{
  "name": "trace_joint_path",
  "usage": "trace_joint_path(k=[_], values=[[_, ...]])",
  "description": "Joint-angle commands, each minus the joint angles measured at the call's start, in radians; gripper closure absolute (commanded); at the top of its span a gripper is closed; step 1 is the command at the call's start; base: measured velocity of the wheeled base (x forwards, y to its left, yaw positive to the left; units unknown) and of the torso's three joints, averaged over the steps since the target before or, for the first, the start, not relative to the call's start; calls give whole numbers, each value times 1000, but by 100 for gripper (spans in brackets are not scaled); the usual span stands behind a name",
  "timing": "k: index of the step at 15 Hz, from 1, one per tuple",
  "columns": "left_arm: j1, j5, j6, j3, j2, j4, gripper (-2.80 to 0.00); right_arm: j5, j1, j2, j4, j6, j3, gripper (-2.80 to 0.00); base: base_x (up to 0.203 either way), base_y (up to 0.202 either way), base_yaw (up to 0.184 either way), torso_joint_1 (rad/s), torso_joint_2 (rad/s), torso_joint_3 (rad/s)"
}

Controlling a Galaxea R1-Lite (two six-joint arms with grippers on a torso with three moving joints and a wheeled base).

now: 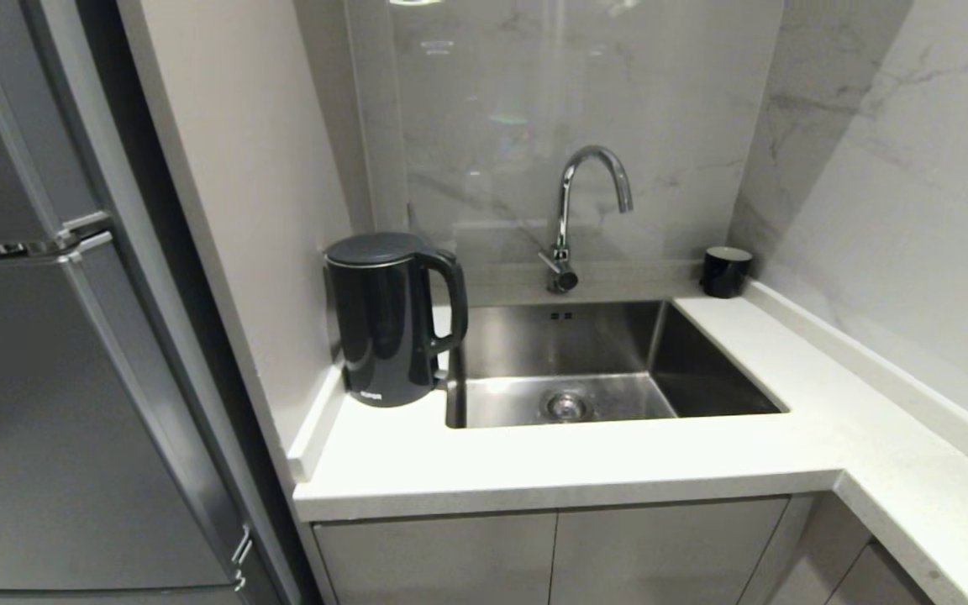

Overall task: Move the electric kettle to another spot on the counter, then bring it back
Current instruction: Grab the kettle

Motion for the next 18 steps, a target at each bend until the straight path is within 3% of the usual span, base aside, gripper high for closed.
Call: trace_joint_path(k=[1, 7, 18], values=[[0, 0, 0, 5, 1, 0, 0, 0, 0, 1, 0, 0, 0, 0, 0, 0, 0, 188, -568, -388], [0, 0, 0, 4, 1, 1, 0, 0, 0, 2, 0, 0, 0, 0, 0, 0, 0, 203, -573, -370], [0, 0, 0, 4, 1, 0, 0, 0, 0, 0, 0, -1, 0, 0, 0, 0, 0, 151, -367, -220]])
